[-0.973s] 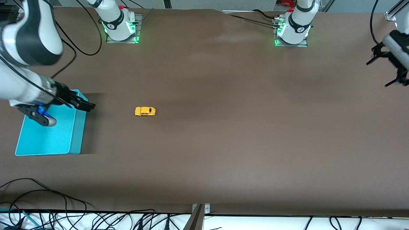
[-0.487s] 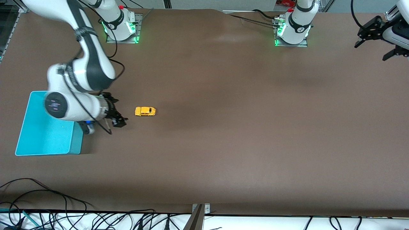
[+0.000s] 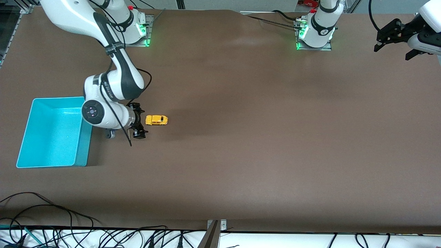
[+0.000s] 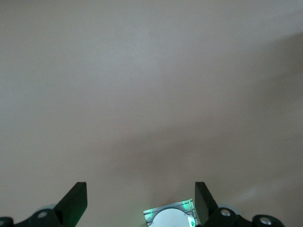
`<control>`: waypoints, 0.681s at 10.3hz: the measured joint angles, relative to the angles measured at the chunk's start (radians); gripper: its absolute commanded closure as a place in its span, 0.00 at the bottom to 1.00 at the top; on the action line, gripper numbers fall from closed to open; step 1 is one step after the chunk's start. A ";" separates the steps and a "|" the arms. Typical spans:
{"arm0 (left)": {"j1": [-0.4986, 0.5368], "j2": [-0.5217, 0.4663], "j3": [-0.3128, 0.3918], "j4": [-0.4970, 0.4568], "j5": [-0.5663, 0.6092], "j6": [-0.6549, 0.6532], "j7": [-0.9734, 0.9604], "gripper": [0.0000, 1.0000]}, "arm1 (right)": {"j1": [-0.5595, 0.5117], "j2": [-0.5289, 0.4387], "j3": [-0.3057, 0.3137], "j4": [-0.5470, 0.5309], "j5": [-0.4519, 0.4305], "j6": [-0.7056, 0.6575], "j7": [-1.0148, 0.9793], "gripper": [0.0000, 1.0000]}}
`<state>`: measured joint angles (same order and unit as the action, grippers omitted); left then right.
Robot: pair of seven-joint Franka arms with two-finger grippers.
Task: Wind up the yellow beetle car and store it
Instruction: 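Lower the right gripper and close it on the yellow car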
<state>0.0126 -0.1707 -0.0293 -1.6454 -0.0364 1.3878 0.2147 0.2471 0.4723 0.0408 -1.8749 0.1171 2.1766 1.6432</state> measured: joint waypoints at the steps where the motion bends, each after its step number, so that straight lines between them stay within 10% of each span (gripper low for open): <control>1: -0.003 0.001 -0.003 0.012 0.000 -0.012 -0.023 0.00 | 0.009 0.000 0.000 -0.047 0.000 0.061 0.037 0.00; 5: -0.017 0.008 -0.010 0.022 0.000 -0.020 -0.049 0.00 | 0.071 -0.029 0.001 -0.204 0.000 0.250 0.125 0.04; 7: -0.018 0.009 -0.010 0.022 0.000 -0.020 -0.049 0.00 | 0.092 -0.039 0.001 -0.245 0.000 0.293 0.130 0.49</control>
<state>-0.0052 -0.1621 -0.0394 -1.6235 -0.0364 1.3677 0.1661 0.3393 0.4330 0.0421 -2.1197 0.1171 2.4695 1.7734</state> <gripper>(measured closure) 0.000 0.044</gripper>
